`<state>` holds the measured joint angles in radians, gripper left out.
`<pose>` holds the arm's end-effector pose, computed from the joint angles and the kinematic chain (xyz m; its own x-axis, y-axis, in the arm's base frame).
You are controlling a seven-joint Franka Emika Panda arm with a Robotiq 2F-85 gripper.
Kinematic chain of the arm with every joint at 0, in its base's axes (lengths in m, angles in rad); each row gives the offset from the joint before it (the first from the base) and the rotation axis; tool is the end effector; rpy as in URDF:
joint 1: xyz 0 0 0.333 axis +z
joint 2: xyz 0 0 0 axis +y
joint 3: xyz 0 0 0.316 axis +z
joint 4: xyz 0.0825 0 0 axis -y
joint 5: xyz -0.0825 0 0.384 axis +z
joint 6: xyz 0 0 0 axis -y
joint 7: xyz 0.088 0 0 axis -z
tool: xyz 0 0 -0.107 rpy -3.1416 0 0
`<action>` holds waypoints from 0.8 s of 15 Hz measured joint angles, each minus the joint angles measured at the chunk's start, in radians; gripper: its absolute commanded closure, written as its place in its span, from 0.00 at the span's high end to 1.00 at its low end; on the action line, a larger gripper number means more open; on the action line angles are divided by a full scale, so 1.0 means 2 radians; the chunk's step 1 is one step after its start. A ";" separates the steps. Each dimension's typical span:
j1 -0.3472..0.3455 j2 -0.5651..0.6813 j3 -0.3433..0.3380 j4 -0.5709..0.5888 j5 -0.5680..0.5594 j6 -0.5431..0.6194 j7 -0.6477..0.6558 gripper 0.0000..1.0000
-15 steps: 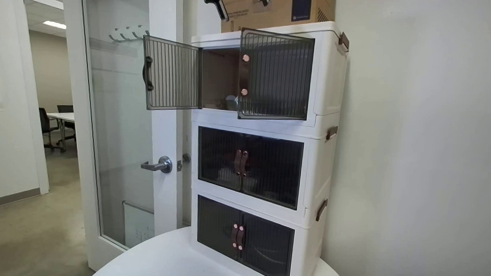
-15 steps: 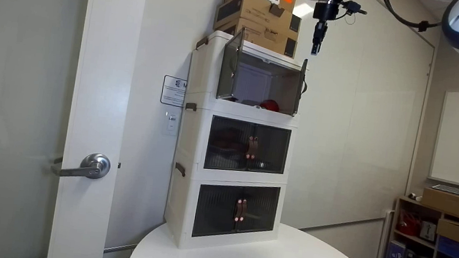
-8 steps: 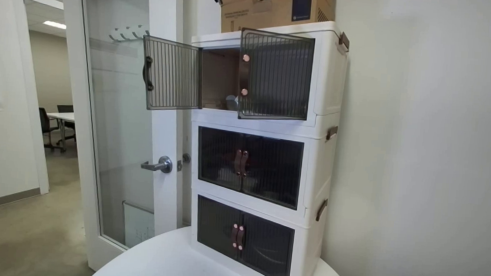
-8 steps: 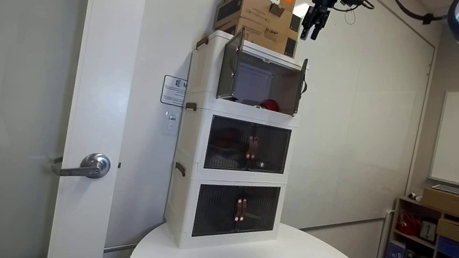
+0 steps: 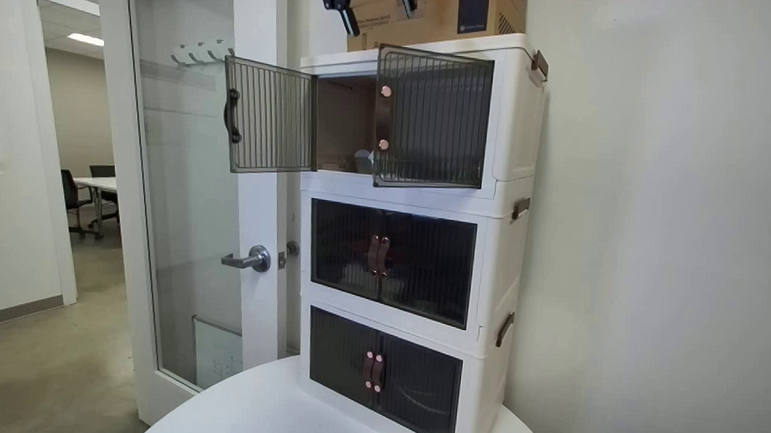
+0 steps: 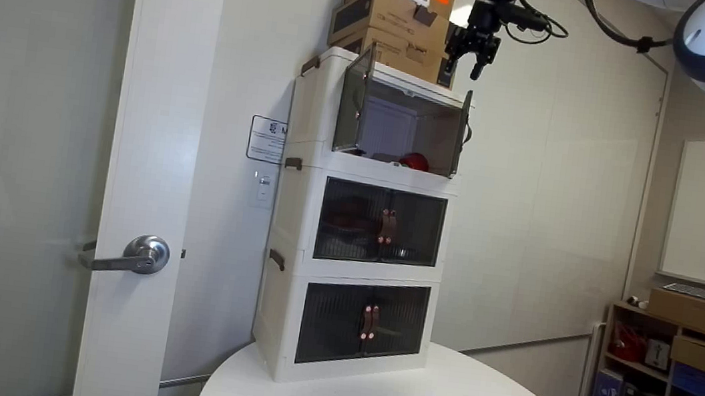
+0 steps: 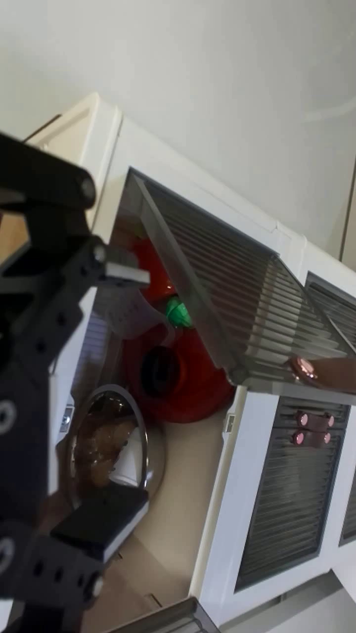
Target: Open the top drawer.
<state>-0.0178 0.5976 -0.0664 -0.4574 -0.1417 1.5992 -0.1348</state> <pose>0.6674 -0.0472 0.7648 0.8658 0.0928 0.4917 -0.0250 -0.9734 0.2278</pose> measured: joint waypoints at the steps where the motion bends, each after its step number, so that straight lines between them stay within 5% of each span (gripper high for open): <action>1: 0.000 0.007 0.002 0.000 0.005 0.000 0.003 1.00; 12: -0.014 0.037 0.003 0.002 0.019 -0.054 0.030 1.00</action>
<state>-0.0466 0.6720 -0.0609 -0.4527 -0.1047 1.4919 -0.0749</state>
